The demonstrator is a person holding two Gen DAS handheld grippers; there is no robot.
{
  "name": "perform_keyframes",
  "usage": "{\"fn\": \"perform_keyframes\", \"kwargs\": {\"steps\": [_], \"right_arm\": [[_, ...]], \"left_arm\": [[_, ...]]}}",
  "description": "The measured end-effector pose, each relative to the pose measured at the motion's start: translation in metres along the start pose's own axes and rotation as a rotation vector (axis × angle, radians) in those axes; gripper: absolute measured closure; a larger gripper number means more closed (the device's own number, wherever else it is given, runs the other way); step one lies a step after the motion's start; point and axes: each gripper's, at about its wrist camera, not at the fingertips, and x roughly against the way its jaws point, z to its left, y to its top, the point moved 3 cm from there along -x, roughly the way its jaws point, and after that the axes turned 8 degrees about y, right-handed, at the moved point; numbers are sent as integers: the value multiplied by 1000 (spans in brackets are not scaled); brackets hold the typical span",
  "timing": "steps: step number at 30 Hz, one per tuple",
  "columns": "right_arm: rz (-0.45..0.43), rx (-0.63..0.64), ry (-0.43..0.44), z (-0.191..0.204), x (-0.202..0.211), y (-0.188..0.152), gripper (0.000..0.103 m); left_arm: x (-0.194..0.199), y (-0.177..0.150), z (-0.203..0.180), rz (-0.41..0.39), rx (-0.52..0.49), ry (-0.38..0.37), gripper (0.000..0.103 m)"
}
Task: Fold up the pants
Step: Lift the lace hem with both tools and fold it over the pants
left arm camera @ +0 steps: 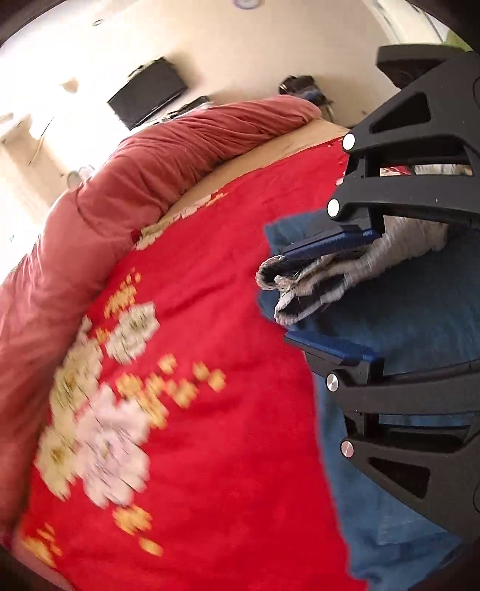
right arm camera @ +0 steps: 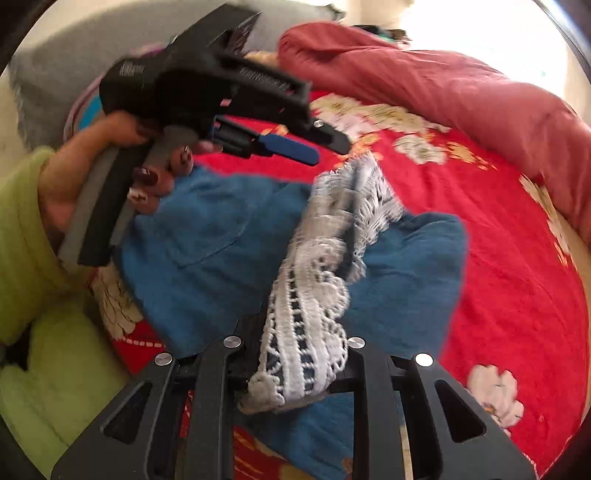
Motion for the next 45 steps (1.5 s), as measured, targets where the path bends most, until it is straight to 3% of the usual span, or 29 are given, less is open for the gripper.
{"fn": "perform_keyframes", "kwargs": {"steps": [3, 9, 16, 19, 23, 25, 31, 35, 38, 39, 40, 41, 43, 45], "right_arm": [[15, 58, -55, 12, -9, -1, 77], [-70, 71, -29, 18, 22, -8, 52], [-88, 82, -51, 28, 33, -28, 51], [-142, 45, -47, 29, 43, -27, 38], [-257, 57, 32, 32, 66, -21, 38], [-270, 50, 19, 28, 71, -23, 38], [-150, 52, 8, 27, 49, -32, 38], [-142, 117, 14, 47, 37, -28, 38], [-93, 151, -23, 56, 19, -21, 39], [-71, 152, -38, 57, 12, -20, 43], [-44, 147, -42, 56, 4, -19, 50], [-26, 134, -26, 55, -1, -19, 69], [-26, 109, -5, 54, 0, -17, 82], [-50, 136, 4, 59, 9, -15, 83]], "left_arm": [[1, -10, 20, 16, 91, -60, 66], [2, -19, 23, 13, 133, -123, 53], [-8, -21, 13, 44, 114, -118, 37], [-10, -23, 9, 50, 98, -118, 36], [-10, -24, 13, 47, 114, -121, 35], [-10, -25, 16, 49, 125, -123, 35], [-13, -25, 15, 57, 122, -115, 35], [-16, -24, 10, 64, 104, -89, 35], [-21, -23, 3, 67, 62, -35, 57], [-22, -23, 1, 69, 49, -26, 70], [-24, -23, -2, 72, 32, -10, 87], [-26, -23, -6, 72, 7, 14, 97], [-26, -25, -10, 65, -23, 44, 97], [-17, -25, -11, 40, -40, 70, 97]]}}
